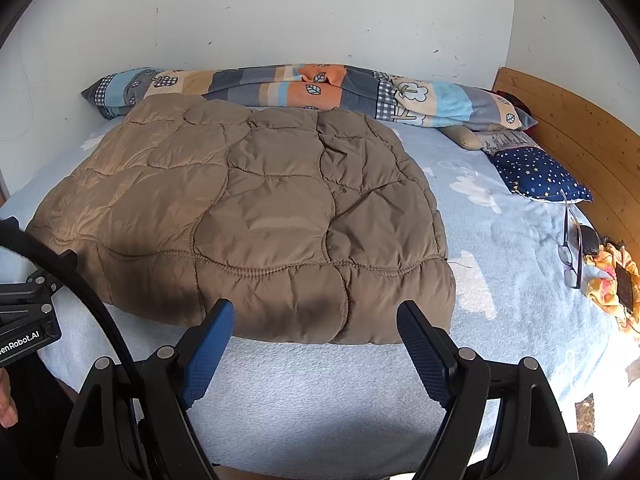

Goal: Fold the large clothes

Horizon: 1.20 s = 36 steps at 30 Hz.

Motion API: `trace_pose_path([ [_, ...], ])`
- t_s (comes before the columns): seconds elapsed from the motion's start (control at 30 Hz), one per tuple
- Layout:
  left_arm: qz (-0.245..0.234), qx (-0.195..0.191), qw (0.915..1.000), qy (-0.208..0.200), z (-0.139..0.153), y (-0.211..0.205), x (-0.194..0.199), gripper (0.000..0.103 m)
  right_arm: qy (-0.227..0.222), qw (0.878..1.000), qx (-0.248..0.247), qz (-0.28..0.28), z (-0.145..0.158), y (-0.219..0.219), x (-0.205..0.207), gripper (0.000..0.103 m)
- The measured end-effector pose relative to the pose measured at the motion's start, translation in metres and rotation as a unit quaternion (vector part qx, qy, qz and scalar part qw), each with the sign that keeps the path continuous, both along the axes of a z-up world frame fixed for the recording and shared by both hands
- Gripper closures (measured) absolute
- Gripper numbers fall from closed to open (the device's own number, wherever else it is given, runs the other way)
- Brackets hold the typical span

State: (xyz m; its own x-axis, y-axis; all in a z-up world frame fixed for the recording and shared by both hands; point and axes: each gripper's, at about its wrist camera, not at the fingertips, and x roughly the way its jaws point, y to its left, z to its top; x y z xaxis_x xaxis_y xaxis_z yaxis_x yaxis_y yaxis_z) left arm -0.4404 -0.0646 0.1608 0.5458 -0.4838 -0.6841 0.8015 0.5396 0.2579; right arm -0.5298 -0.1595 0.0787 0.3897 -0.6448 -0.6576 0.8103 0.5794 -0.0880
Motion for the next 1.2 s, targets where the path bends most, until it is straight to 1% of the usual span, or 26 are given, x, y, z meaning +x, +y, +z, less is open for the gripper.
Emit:
trace_pose_path([
  [1.2, -0.003, 0.002, 1.0000, 0.002, -0.0034, 0.0022, 0.0014, 0.007, 0.002, 1.000, -0.003, 0.001, -0.0003, 0.0000, -0.0001, 0.016],
])
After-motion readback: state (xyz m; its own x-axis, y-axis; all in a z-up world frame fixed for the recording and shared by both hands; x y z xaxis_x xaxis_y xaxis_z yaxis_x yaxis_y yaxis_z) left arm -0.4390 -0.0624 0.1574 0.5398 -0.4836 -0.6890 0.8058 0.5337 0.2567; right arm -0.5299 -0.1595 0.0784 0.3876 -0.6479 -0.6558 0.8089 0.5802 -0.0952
